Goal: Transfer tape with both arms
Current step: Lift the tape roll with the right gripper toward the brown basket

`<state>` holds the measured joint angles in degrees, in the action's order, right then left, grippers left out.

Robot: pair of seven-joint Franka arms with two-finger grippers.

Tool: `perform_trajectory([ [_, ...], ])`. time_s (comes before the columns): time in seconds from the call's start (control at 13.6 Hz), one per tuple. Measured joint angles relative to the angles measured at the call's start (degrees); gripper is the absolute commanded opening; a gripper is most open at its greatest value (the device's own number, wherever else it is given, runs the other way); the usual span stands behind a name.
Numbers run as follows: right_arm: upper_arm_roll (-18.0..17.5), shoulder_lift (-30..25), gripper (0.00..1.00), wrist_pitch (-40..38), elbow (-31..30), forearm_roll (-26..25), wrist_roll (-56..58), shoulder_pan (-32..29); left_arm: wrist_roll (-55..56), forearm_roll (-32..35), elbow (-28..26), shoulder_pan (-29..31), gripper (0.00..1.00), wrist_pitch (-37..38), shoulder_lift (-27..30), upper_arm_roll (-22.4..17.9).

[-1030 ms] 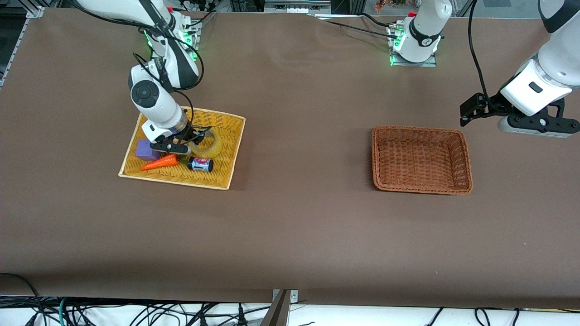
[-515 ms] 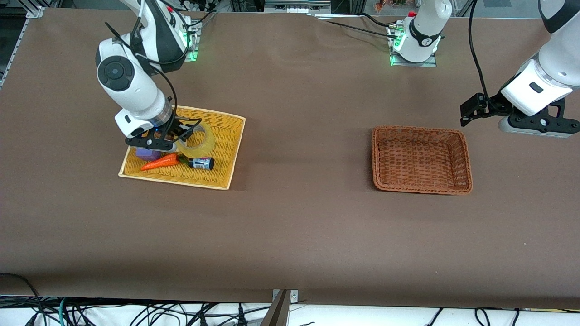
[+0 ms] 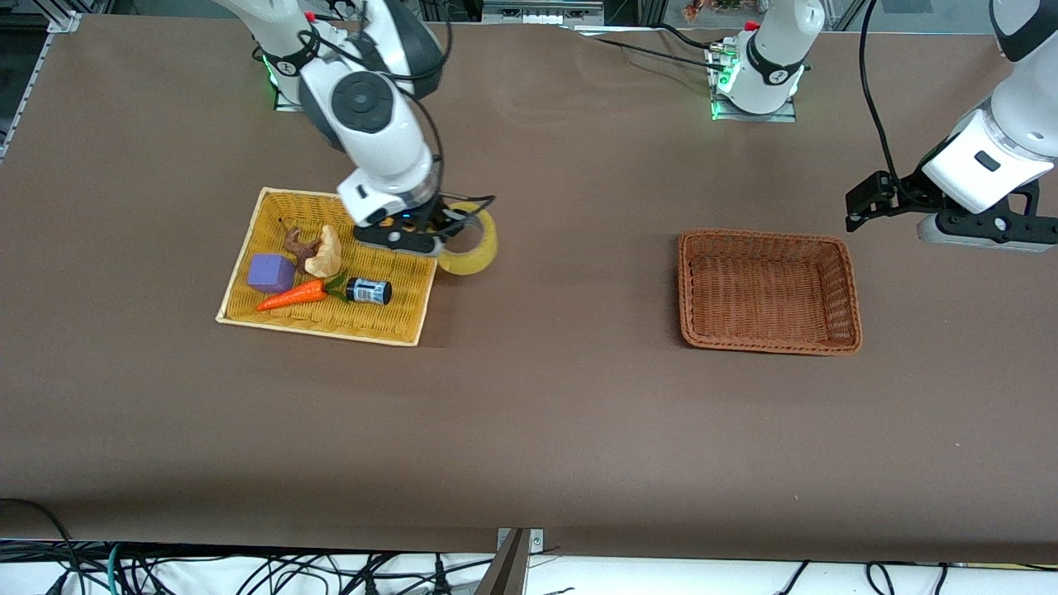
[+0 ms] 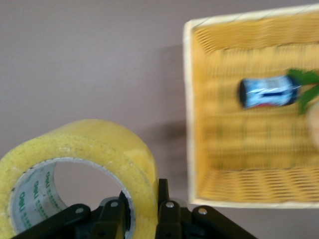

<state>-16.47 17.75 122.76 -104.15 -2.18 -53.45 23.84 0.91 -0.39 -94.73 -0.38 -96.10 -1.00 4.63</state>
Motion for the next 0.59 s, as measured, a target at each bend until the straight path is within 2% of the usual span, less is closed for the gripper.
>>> perform_trajectory([
  [0.22, 0.0, 7.8, 0.0, 0.0, 6.2, -1.7, -6.6, 5.5, 0.0, 0.0, 0.0, 0.2, 1.0, 0.1, 0.0, 0.0],
  [0.44, 0.1, 15.9, 0.0, 0.3, 11.2, -6.2, -14.1, 10.6, 0.0, 0.0, 0.0, 0.2, 1.0, 0.1, 0.0, 0.0],
  [0.59, 0.2, 20.2, 0.0, 0.5, 13.5, -7.5, -15.4, 12.0, 0.0, 0.0, 0.0, 0.2, 1.0, 0.1, 0.0, 0.0],
])
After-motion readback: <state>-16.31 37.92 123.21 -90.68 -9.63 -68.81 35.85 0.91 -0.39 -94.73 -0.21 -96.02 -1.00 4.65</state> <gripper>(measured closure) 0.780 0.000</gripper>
